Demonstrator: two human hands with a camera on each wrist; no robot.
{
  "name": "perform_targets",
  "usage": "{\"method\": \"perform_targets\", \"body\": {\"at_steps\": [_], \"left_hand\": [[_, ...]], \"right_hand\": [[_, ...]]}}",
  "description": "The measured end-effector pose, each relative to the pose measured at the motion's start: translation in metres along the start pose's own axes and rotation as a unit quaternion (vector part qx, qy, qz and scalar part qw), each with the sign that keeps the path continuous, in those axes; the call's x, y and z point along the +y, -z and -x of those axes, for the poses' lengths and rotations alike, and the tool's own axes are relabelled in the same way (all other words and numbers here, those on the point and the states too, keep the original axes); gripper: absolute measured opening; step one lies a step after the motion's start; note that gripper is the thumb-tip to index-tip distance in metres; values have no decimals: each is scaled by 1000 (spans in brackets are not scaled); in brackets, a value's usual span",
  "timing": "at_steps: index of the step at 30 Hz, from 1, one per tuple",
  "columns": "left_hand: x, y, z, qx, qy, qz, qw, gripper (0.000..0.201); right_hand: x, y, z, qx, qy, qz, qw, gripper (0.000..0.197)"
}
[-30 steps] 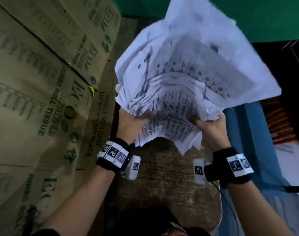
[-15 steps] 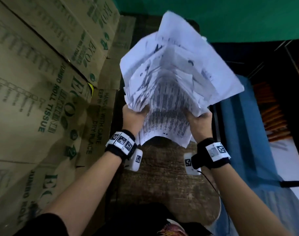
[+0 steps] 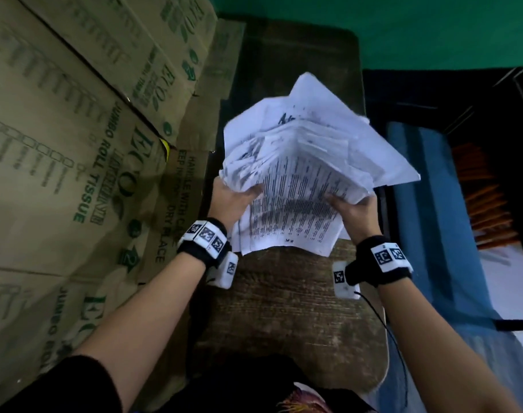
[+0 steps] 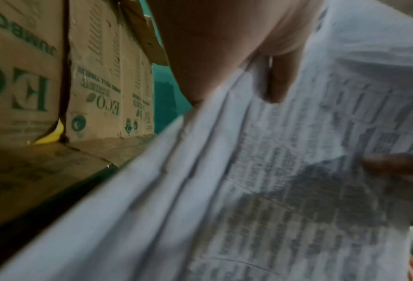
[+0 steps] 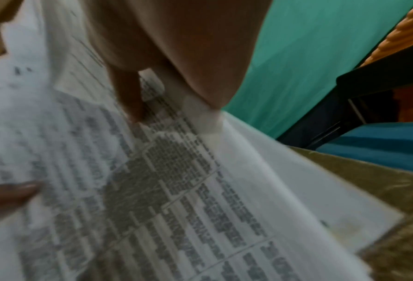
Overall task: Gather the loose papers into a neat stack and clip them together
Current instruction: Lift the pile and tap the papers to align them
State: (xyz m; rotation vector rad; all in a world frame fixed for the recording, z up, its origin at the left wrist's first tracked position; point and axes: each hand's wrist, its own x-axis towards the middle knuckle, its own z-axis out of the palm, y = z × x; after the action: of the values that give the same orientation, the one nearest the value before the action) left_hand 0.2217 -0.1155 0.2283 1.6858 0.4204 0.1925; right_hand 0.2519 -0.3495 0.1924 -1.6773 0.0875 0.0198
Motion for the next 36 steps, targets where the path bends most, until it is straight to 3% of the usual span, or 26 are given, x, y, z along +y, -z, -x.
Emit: {"method": "perform_targets", "body": {"at_steps": [3, 6, 11, 14, 15, 17, 19, 20, 22, 24, 27, 31, 33, 36], "left_hand": [[1, -2, -5, 66, -53, 46, 995, 37], [-5, 15, -10, 15, -75, 62, 995, 44], [-32, 34, -14, -164, 6, 61, 985, 74], [-22, 36, -9, -214, 15, 48, 975, 77], [-19, 37, -10, -210, 3, 39, 977, 78], [-24, 35, -20, -206, 61, 63, 975, 61], [-26, 37, -27, -208, 122, 64, 968, 46], [-25, 38, -30, -211, 124, 71, 967, 52], [-23, 39, -35, -217, 72, 68, 971, 68], [-26, 32, -33, -168, 26, 76, 983, 61], [-20, 12, -19, -53, -52, 92, 993, 42], [-10, -5, -3, 13, -122, 130, 984, 35], [-16, -1, -5, 3, -113, 131, 985, 40], [-28, 12, -12, -86, -75, 101, 988, 50]], "right_hand": [[-18, -10, 3, 26, 46, -7, 999, 28], [-33, -1, 11, 28, 56, -42, 997, 29], [-11, 17, 14, -74, 3, -26, 997, 57], [-2, 24, 6, -109, 7, -4, 994, 66], [-5, 25, 4, -108, 3, 7, 994, 72], [-10, 29, -1, -123, 0, 40, 992, 78], [-9, 32, -9, -137, 1, 99, 986, 57], [-8, 31, -11, -125, -16, 92, 988, 45], [-11, 26, -10, -106, -12, 80, 991, 44], [-15, 15, -4, -81, 23, 67, 994, 49], [-18, -7, 7, -29, 18, -6, 999, 39], [-31, -22, 20, 25, 77, 7, 997, 47], [-38, -17, 28, -4, 62, -24, 998, 49], [-52, 2, 33, -68, 10, -45, 997, 51]]}}
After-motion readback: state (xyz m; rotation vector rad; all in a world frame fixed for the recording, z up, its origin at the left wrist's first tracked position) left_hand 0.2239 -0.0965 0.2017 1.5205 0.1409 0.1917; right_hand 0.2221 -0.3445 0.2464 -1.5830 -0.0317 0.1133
